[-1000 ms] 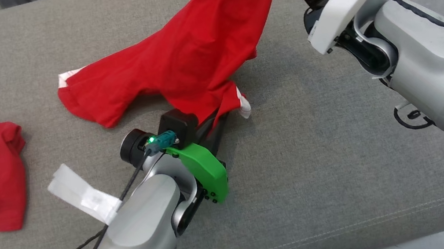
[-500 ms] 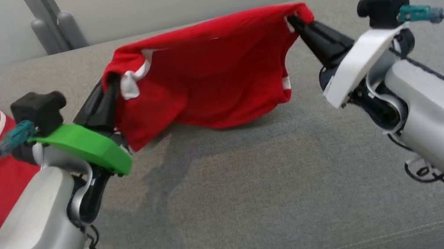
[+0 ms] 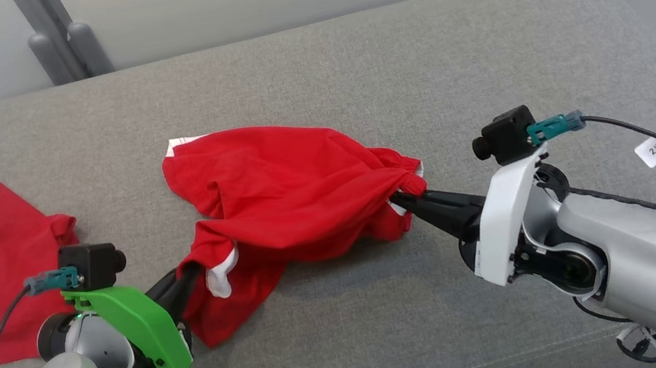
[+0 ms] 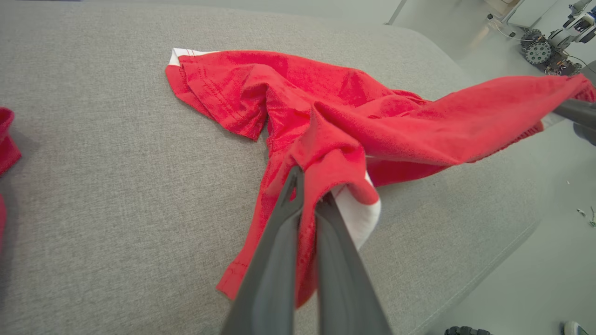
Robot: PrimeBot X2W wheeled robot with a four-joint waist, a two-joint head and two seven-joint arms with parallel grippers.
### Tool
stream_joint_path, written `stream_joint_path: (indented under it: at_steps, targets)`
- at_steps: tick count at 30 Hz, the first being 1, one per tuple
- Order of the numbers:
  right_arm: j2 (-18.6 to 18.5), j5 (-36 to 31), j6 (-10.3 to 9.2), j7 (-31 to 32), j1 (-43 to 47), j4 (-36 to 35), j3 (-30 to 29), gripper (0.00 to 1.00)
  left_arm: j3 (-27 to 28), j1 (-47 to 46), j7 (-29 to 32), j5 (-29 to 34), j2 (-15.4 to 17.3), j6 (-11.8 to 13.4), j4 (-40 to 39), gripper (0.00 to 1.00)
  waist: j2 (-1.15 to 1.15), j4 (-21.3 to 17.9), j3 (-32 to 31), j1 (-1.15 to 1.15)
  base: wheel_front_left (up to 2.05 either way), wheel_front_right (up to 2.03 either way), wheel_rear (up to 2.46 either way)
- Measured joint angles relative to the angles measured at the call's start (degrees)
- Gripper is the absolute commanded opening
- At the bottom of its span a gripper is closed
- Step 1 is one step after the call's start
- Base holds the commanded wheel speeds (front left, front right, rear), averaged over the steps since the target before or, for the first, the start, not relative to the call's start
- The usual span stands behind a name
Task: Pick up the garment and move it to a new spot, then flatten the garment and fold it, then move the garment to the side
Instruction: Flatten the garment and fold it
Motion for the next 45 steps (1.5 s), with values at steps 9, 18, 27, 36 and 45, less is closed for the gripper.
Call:
stream_joint_path:
  at_steps: [9, 18, 27, 36, 45]
  targets:
    - [-1.90, 3.50, 0.00, 8.48, -12.07, 1.04, -1.64, 0.00, 1.46, -11.93, 10.46, -3.69, 2.32, 0.00, -0.55, 0.00, 0.00, -1.15, 5.86, 0.00, 0.00, 0.00, 0.00]
    - [1.36, 4.87, -0.08, 4.91, -30.71, 9.16, -15.82, 0.00, 7.23, -35.43, 5.25, 9.92, 5.64, -0.22, 1.22, 0.00, 0.00, -1.95, 12.87, 0.00, 0.00, 0.00, 0.00]
    - [3.50, 0.60, 0.01, -7.69, -37.68, 8.59, -19.26, 0.00, 9.80, -43.20, -9.77, 19.71, 4.83, -0.44, 0.75, 0.00, 0.00, -1.98, 19.67, 0.00, 0.00, 0.00, 0.00]
    - [2.12, 2.37, -0.01, -10.07, -14.19, 9.45, -8.80, 0.00, 0.16, -19.33, -15.23, 17.33, -0.43, -0.44, 1.97, 0.00, 0.00, -1.15, 18.48, 0.01, 0.00, 0.00, 0.00]
    - [0.44, 3.98, -0.01, -12.02, -5.62, 5.82, -6.93, 0.00, -2.16, -10.05, -15.53, 24.18, 2.43, 0.75, 2.71, 0.00, 0.00, -1.27, 14.00, 0.00, 0.00, 0.00, 0.00]
